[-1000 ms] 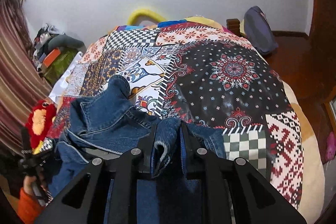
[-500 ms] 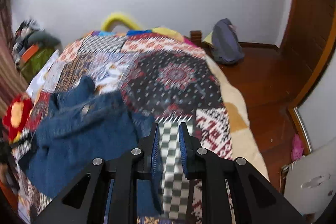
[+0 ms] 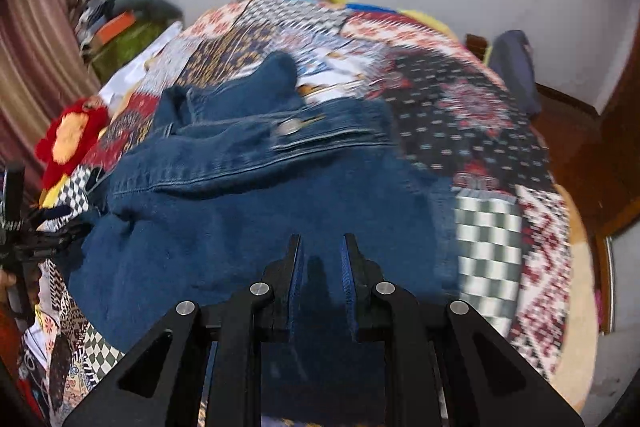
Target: Fold large clothes
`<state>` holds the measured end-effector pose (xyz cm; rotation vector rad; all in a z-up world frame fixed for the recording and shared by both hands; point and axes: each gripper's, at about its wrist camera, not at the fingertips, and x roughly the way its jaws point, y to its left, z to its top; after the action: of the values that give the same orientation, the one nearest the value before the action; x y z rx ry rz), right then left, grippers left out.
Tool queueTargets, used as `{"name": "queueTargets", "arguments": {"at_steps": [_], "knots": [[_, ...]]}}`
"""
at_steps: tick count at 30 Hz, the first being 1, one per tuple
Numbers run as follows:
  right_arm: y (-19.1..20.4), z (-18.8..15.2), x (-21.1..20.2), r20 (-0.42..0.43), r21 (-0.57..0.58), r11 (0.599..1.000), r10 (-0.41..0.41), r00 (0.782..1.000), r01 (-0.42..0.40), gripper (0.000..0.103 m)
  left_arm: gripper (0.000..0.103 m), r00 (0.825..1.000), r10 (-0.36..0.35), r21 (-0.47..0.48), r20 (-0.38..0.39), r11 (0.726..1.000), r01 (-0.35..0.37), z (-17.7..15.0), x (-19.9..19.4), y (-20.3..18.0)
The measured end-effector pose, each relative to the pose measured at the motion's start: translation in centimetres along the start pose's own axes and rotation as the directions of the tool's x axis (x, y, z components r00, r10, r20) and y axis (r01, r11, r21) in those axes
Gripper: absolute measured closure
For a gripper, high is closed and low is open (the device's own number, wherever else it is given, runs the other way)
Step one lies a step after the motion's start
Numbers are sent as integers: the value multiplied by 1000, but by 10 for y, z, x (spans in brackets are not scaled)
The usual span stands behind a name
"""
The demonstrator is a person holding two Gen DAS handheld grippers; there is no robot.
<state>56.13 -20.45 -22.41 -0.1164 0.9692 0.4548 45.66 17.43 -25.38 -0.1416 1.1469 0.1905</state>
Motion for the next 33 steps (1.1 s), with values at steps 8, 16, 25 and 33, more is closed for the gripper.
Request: {"name": "queueTargets", "arguments": {"at_steps": [8,16,25,33], "knots": [[28,29,54,-15,-78,996,-32,999,31,89,7,997,77,-106,17,992,-74,46,29,37],[-1,53,74,58,45,990,-140,989,137,89,0,980,181,-42,83,983,-178,41,32,37],[1,36,36,14,-46,966,-253,967,254,89,0,960,230,32,159,971,-238,30,-18,34],[58,14,-22,69,-105,993,-40,997,47,89,0,966,22,86,259,995,-46,8,-86,-1]]}}
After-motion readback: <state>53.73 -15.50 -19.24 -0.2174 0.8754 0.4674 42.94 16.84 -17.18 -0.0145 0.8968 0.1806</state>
